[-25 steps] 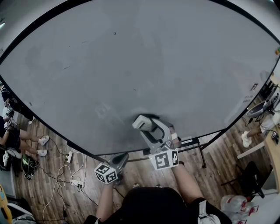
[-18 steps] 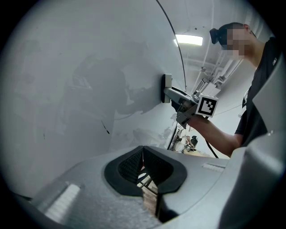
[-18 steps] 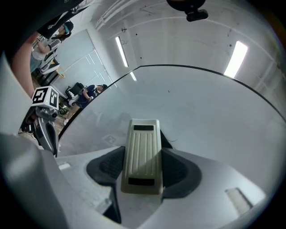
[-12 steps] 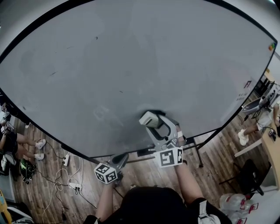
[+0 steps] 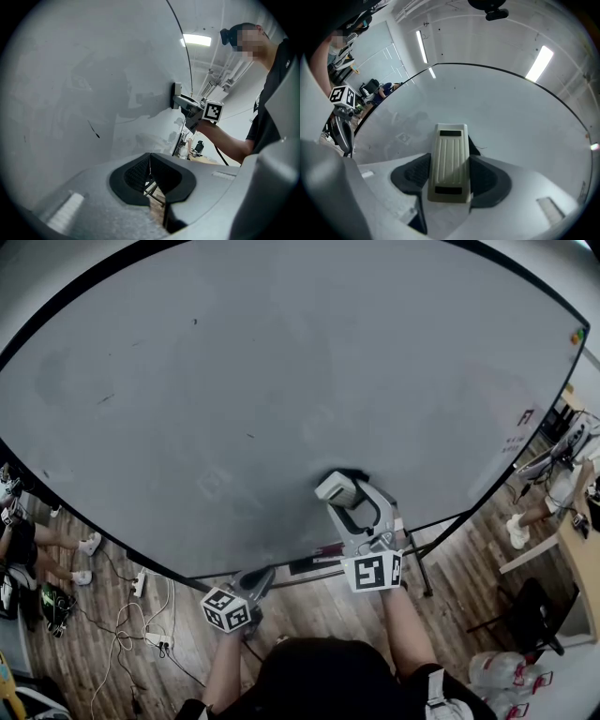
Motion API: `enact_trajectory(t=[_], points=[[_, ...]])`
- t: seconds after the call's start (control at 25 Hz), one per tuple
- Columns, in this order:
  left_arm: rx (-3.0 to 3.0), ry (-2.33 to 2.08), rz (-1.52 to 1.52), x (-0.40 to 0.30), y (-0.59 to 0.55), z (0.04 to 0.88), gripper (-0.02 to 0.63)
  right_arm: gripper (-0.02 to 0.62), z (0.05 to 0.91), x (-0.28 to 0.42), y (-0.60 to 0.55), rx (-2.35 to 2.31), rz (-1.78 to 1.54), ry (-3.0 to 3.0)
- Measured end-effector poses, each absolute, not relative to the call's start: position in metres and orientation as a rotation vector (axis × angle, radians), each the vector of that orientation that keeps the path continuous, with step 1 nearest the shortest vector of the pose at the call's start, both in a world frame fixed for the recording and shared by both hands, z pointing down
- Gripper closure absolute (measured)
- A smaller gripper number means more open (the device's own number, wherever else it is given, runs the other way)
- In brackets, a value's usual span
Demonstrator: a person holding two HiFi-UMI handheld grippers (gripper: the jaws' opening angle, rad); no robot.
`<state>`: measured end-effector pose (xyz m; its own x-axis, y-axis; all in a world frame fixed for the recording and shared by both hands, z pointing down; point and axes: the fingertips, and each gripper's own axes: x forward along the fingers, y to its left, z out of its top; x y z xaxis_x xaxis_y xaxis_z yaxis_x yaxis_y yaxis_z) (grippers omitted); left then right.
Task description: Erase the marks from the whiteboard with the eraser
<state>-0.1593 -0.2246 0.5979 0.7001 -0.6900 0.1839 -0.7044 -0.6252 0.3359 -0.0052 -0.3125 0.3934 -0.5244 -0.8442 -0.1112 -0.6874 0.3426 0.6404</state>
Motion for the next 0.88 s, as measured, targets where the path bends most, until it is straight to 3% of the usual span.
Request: enact_trajectory(t=[0.88], points=[[2.536, -1.053, 0.086, -0.189, -0.226, 0.598, 0.594, 0.341, 0.385, -0.037, -0.31, 1.472, -0.907, -2.402]])
